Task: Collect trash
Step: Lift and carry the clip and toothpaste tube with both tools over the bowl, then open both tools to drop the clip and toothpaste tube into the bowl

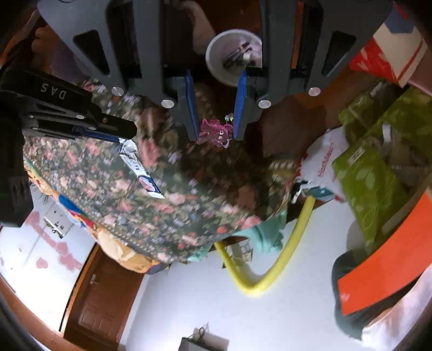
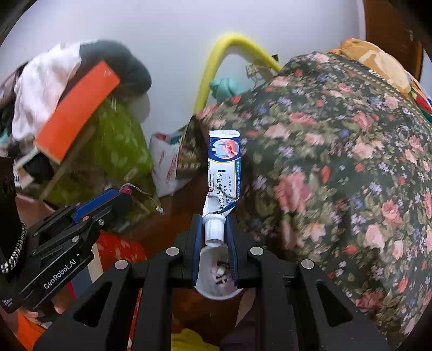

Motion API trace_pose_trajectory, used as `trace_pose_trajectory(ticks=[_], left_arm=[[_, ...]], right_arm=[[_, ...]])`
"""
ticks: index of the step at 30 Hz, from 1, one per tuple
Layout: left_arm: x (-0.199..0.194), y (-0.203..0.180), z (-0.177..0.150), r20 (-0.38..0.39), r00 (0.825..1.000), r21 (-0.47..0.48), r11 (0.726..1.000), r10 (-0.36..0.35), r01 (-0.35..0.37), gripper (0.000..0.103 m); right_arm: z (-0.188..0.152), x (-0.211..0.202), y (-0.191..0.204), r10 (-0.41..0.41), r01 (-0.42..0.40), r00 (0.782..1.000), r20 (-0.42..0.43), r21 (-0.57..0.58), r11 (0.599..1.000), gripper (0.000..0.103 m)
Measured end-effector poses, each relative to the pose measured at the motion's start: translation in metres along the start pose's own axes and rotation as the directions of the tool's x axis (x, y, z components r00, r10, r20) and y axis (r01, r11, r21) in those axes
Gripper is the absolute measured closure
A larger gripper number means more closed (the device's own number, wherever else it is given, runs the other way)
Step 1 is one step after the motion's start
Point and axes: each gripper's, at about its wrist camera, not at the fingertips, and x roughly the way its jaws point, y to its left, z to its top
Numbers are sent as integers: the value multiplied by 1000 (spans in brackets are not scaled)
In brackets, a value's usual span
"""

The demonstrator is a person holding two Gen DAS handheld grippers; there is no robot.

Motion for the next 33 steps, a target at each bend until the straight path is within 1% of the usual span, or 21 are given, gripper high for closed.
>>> trace_pose_trajectory(ticks=[8, 13, 17, 20, 21, 23, 24, 25, 27, 29, 31, 33], left_arm=[[25, 30, -39, -119, 993, -63, 998, 13, -21, 79], [45, 45, -64, -200, 980, -116, 993, -2, -21, 79], [59, 51, -78, -251, 968, -134, 991, -14, -21, 79], [66, 54, -83, -277, 960, -147, 989, -26, -15, 79], [68, 55, -84, -285, 958, -154, 988, -35, -10, 79], [71, 55, -85, -299, 953, -160, 987, -44, -4, 78], [73, 55, -85, -306, 951, -159, 987, -48, -2, 78], [76, 55, -86, -317, 947, -157, 988, -55, 5, 78], [81, 53, -87, -332, 941, -156, 988, -63, 11, 78], [88, 53, -88, -352, 935, -156, 988, -47, -9, 78], [94, 52, -89, -369, 928, -161, 987, -54, -7, 78], [95, 50, -90, -376, 925, -155, 988, -55, -4, 78]], right_arm=[[-21, 34, 23, -2, -3, 994, -108, -41, 999, 87], [-32, 58, 29, 29, -39, 979, -200, -47, 998, 87], [-37, 72, 33, 25, -42, 969, -244, -64, 997, 86], [-34, 75, 34, 6, -26, 971, -239, -82, 996, 85], [-33, 76, 34, 14, -35, 969, -247, -82, 996, 83], [-31, 78, 32, 40, -60, 962, -269, -67, 996, 76], [-31, 79, 31, 40, -59, 961, -272, -60, 996, 68], [-30, 78, 29, 37, -53, 963, -267, -55, 997, 65], [-29, 75, 27, 26, -41, 966, -257, -52, 998, 65], [-28, 73, 24, 15, -29, 969, -248, -52, 998, 64], [-29, 69, 23, -5, -10, 972, -236, -61, 998, 64], [-30, 65, 22, -25, 9, 974, -224, -70, 998, 64]])
